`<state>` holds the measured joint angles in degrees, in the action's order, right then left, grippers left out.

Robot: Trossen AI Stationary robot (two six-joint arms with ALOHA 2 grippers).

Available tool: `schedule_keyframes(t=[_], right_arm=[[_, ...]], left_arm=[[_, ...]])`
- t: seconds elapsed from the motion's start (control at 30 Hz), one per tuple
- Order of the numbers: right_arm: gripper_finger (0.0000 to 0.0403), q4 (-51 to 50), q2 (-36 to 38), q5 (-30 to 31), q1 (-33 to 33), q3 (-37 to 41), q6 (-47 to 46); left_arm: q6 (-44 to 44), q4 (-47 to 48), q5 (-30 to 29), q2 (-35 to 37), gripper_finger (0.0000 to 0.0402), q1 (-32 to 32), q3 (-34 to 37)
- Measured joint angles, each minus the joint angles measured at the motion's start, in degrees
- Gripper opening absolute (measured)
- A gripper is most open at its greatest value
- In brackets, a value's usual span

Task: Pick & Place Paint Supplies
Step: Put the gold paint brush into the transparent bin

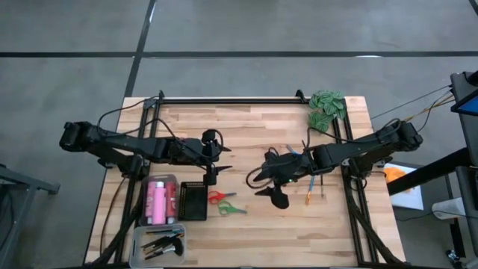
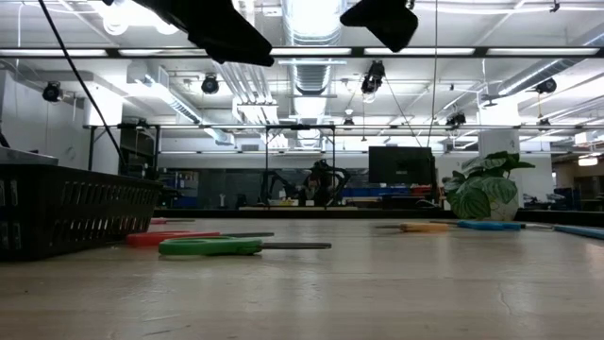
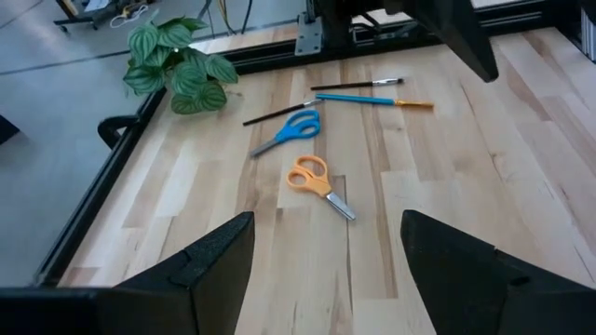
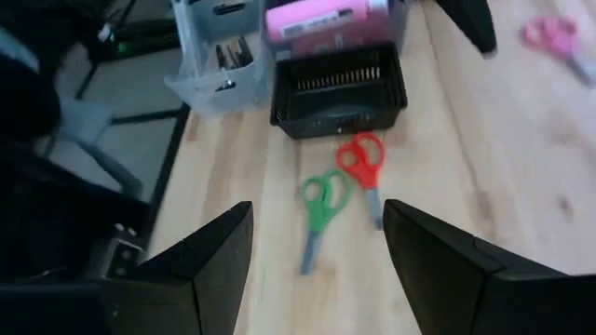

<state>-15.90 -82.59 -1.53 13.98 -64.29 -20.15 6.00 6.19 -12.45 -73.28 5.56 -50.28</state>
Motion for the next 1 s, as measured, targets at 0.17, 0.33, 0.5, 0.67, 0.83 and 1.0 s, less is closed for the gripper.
schedule_keyframes(t=[0.17, 0.33, 0.5, 0.67, 0.83, 1.0], right_arm=[[0.0239, 0.0, 0.0, -3.0, 1.2, 0.3, -2.5], [0.0239, 0.3, 0.0, -3.6, 3.4, 0.5, -4.7], [0.0239, 1.6, 0.0, -1.2, 4.5, 0.7, -10.6], [0.0239, -4.3, -0.2, 8.6, 4.5, 0.8, -32.1], [0.0239, -24.5, -0.2, 13.0, 4.8, 0.3, -53.4], [0.0239, -47.0, -0.2, 13.4, 4.9, 0.2, -73.3]], left_arm=[[0.2, -0.3, 0.0, 0.0, 0.0271, 0.0, 0.0], [0.2, -0.4, 0.0, 0.0, 0.0271, 0.0, 0.0], [0.0, -0.4, 0.0, 0.0, 0.0271, 0.0, 0.0], [-0.1, -0.4, 0.0, 0.0, 0.0271, 0.0, 0.0], [-0.5, -0.4, 0.0, 0.0, 0.0271, 0.0, 0.0], [-2.5, -0.3, 0.0, 0.0, 0.0271, 0.0, 0.0]])
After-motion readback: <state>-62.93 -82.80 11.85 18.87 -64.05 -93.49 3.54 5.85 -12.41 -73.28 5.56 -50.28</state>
